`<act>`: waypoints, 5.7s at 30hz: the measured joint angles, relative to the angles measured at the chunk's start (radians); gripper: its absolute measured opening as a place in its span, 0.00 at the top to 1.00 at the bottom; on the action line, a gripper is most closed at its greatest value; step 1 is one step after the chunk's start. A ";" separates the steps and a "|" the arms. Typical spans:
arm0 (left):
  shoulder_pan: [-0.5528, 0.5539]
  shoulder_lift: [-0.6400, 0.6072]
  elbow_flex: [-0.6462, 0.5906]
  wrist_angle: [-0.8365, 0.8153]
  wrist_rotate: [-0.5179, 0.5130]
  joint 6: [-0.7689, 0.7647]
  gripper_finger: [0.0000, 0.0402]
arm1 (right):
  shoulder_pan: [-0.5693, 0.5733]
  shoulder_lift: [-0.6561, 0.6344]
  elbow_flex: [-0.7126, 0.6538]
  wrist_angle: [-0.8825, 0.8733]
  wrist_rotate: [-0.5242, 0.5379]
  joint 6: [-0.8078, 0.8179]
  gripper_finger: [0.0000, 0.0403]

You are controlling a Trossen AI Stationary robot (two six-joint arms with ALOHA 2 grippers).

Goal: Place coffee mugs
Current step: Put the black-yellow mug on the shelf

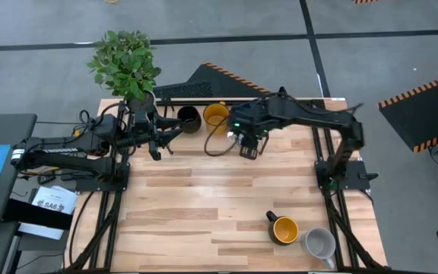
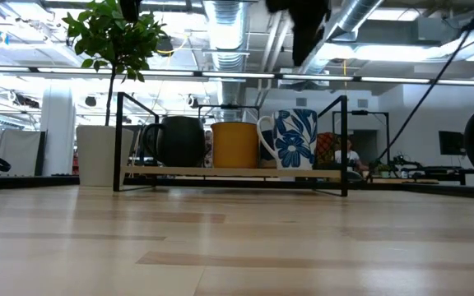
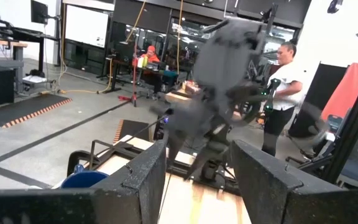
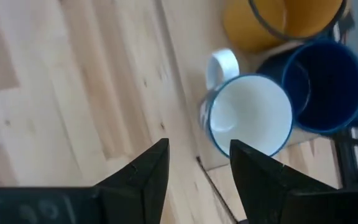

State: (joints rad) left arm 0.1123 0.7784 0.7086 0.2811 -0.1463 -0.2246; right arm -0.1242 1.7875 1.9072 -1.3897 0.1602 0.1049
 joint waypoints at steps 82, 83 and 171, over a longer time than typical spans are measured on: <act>0.000 0.000 0.000 0.002 0.000 -0.001 0.59 | 0.720 -0.224 -0.888 0.529 -0.398 1.256 0.75; 0.000 0.000 0.000 0.002 0.000 -0.001 0.59 | 0.707 -0.228 -0.872 0.515 -0.397 1.231 0.83; 0.000 0.000 0.000 -0.002 0.000 0.000 0.59 | -0.136 0.362 0.158 0.204 0.079 0.339 0.80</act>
State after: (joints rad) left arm 0.1127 0.7784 0.7086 0.2790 -0.1464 -0.2245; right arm -0.2604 2.1494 2.0651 -1.1862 0.2390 0.4436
